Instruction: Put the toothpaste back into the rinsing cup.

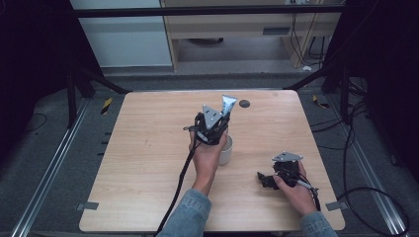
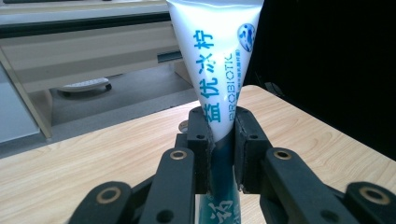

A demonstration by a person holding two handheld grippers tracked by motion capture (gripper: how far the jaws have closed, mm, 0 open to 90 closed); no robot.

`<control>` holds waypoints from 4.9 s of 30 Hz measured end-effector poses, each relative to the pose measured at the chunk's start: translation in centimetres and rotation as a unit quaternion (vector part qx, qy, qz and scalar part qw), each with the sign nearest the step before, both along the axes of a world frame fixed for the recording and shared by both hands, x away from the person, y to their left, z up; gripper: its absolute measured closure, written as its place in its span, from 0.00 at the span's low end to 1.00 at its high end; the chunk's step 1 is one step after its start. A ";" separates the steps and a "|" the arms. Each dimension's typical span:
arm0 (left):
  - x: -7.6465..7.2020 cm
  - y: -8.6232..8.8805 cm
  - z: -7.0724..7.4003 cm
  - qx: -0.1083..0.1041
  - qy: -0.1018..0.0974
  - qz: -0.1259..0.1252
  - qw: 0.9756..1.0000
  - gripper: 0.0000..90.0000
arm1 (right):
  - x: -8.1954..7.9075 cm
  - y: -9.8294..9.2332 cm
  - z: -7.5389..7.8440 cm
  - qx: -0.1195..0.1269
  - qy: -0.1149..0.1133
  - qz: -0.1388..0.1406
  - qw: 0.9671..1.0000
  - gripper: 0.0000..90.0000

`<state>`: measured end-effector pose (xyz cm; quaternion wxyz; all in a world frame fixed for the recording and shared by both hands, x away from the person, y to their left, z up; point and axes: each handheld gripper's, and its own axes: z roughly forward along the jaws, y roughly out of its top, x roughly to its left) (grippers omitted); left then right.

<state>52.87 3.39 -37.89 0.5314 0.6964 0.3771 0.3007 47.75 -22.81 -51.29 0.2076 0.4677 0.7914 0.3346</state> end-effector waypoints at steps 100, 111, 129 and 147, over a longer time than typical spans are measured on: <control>0.1 -0.7 -5.4 0.021 0.028 0.022 0.999 0.86 | 0.0 0.0 0.0 0.000 -0.001 0.000 1.000 0.01; 0.0 -0.7 -5.3 0.022 0.035 0.022 0.999 0.84 | 0.0 0.0 0.0 0.000 0.000 0.000 1.000 0.01; -0.3 -0.6 -5.1 0.030 0.035 0.016 0.999 0.76 | 0.0 0.0 0.0 0.000 -0.001 0.000 1.000 0.01; -0.9 -0.7 -5.1 0.044 0.036 0.014 0.998 0.69 | 0.0 0.0 0.0 0.001 0.000 0.000 1.000 0.01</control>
